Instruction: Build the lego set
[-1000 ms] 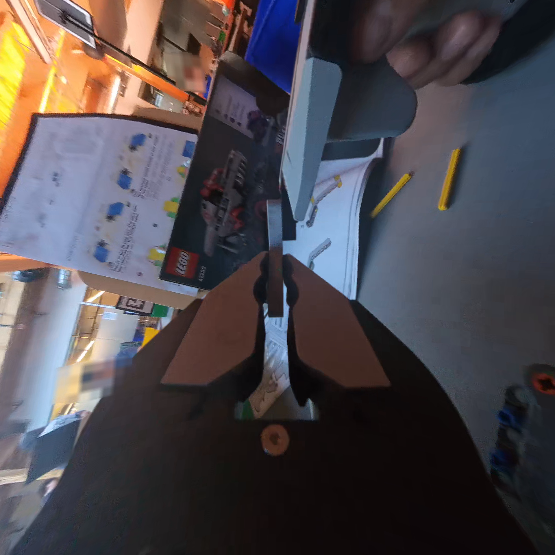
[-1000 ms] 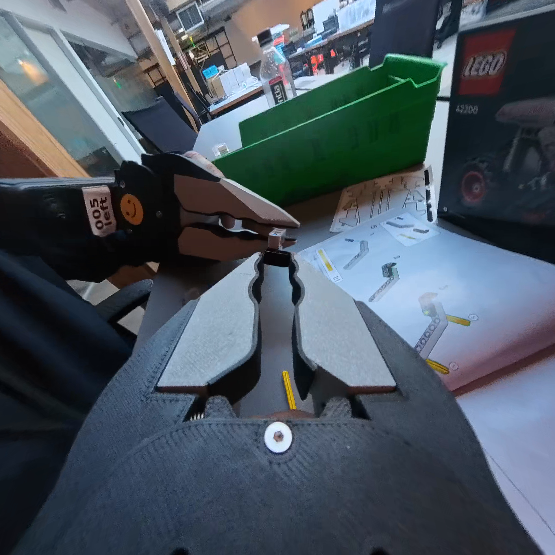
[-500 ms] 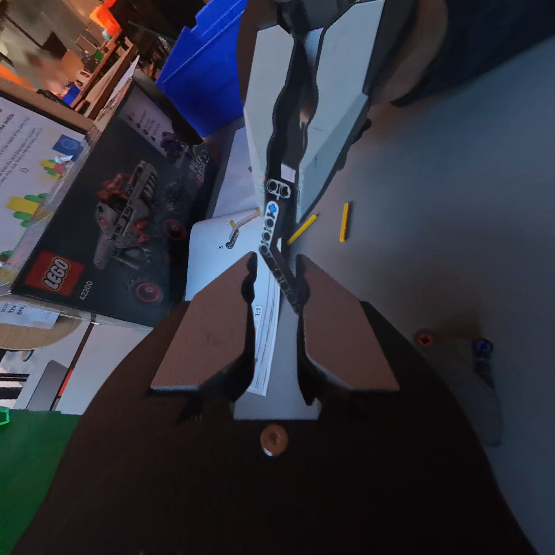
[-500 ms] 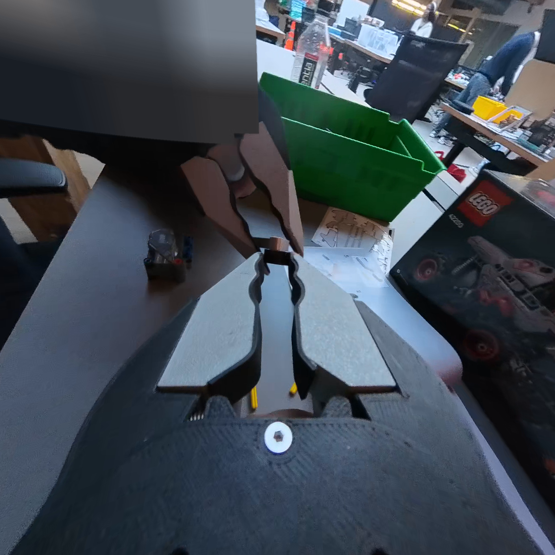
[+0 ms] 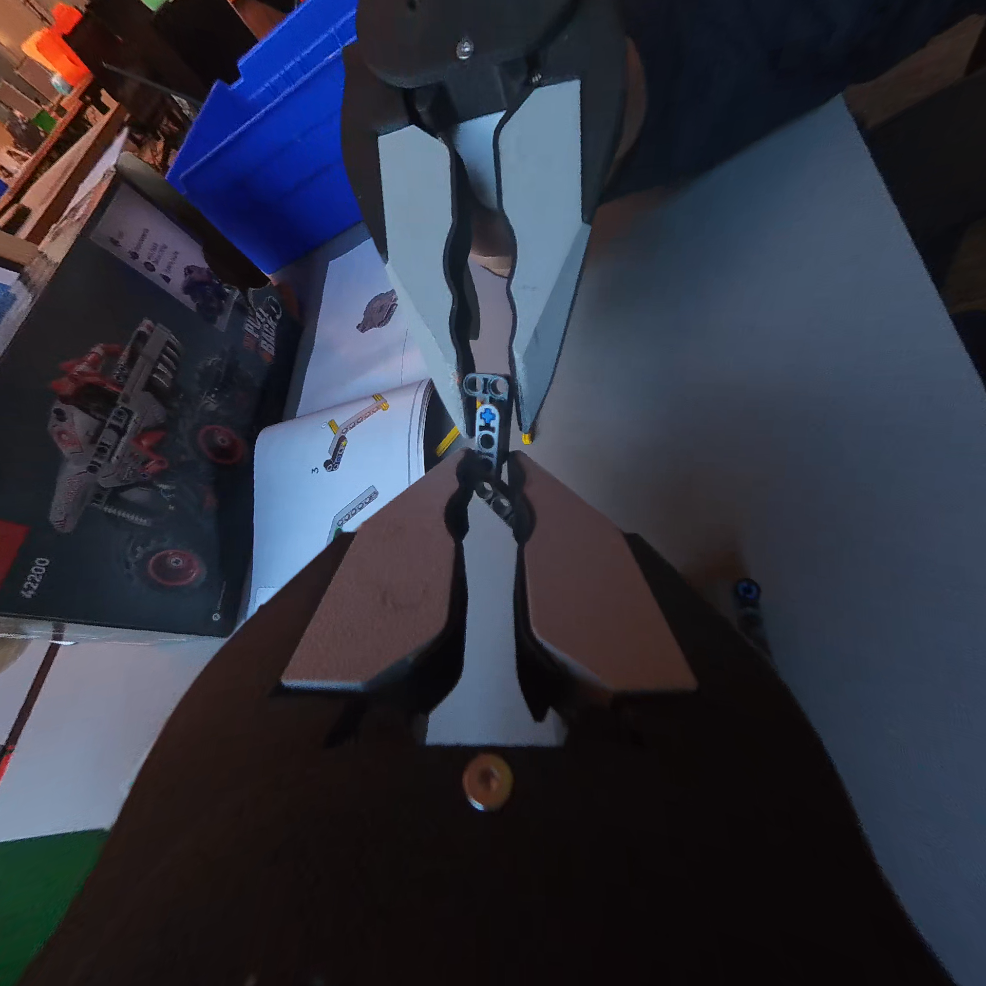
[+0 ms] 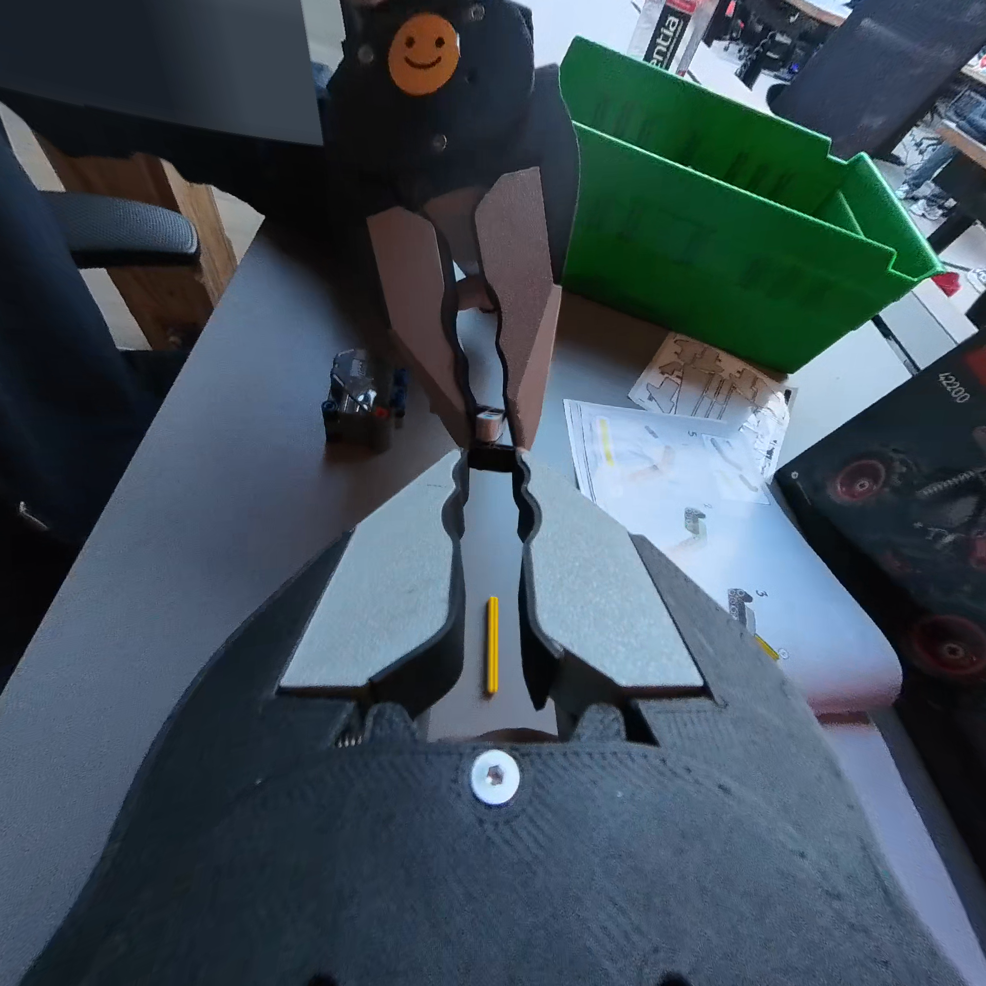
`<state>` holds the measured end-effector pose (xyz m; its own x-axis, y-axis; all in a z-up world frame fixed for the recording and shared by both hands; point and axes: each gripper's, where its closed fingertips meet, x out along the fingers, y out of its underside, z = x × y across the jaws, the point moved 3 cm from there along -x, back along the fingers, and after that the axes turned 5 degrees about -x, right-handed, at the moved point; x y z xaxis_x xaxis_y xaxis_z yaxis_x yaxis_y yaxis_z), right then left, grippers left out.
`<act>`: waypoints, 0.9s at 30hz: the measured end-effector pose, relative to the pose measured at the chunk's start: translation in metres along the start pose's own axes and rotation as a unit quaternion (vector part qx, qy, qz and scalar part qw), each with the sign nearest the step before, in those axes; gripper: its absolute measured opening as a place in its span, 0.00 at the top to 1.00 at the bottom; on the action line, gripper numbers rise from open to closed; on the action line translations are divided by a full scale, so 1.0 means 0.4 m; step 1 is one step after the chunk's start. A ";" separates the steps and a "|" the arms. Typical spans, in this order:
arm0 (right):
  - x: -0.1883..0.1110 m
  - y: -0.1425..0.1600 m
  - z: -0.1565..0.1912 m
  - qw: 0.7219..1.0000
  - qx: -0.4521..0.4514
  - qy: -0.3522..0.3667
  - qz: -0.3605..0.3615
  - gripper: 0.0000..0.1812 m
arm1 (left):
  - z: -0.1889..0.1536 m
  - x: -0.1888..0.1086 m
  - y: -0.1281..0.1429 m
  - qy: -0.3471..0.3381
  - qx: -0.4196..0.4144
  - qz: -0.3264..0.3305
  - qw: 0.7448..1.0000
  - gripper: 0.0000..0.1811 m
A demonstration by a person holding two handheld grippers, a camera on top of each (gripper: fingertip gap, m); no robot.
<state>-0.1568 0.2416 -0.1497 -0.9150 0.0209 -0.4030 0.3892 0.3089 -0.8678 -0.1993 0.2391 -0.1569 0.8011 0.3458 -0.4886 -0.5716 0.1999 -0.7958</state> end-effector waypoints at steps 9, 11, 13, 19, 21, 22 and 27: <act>0.006 -0.021 -0.023 0.992 0.105 -0.007 -0.066 0.93 | 0.011 0.012 0.000 0.028 -0.110 -0.021 0.993 0.97; 0.012 -0.015 -0.023 0.991 0.114 -0.010 -0.065 0.93 | 0.010 0.016 0.006 0.021 -0.102 -0.009 0.994 0.97; 0.015 -0.009 -0.024 0.991 0.121 -0.011 -0.062 0.93 | 0.012 0.019 0.011 0.014 -0.096 0.000 0.995 0.97; 0.013 -0.004 -0.023 0.990 0.131 -0.025 -0.054 0.93 | 0.006 0.022 0.012 0.027 -0.104 -0.002 0.994 0.97; 0.013 -0.002 -0.024 0.990 0.130 -0.024 -0.051 0.93 | 0.010 0.021 0.013 0.027 -0.108 -0.003 0.994 0.97; 0.013 -0.001 -0.024 0.990 0.129 -0.023 -0.049 0.93 | 0.012 0.020 0.015 0.027 -0.110 -0.003 0.994 0.97; -0.002 -0.004 -0.036 0.988 0.137 -0.023 -0.062 0.93 | 0.011 0.019 0.017 0.043 -0.122 -0.002 0.992 0.91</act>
<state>-0.1583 0.2546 -0.1438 -0.9544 -0.0460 -0.2949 0.2934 0.0365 -0.9553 -0.1978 0.2471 -0.1647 0.8213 0.2645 -0.5054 -0.5166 -0.0308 -0.8557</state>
